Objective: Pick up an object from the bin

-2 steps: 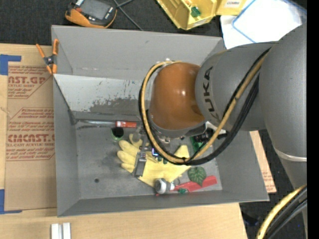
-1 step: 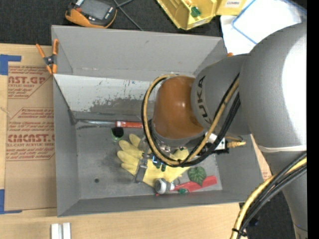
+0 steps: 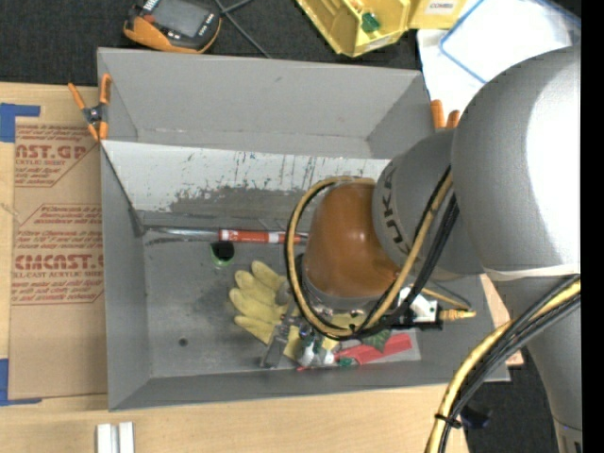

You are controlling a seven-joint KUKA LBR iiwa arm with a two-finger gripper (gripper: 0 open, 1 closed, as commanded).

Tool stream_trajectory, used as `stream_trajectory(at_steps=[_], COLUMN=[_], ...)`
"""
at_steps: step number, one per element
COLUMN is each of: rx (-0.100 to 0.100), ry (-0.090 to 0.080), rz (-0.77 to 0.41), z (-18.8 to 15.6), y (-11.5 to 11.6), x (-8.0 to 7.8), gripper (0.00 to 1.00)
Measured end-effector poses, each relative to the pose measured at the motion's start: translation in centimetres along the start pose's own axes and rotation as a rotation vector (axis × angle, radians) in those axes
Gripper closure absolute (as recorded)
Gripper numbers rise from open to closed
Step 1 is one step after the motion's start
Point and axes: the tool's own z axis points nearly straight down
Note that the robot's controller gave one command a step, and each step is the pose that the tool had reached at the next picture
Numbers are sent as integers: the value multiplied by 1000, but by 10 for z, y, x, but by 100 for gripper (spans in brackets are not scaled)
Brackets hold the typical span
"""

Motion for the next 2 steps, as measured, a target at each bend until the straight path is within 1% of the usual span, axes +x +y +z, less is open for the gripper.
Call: stream_trajectory(at_steps=[1,2], rx=[3,3], ry=[6,6], rz=[77,77], z=[-1,-1], y=[28,28], x=[13,13], gripper=[100,100])
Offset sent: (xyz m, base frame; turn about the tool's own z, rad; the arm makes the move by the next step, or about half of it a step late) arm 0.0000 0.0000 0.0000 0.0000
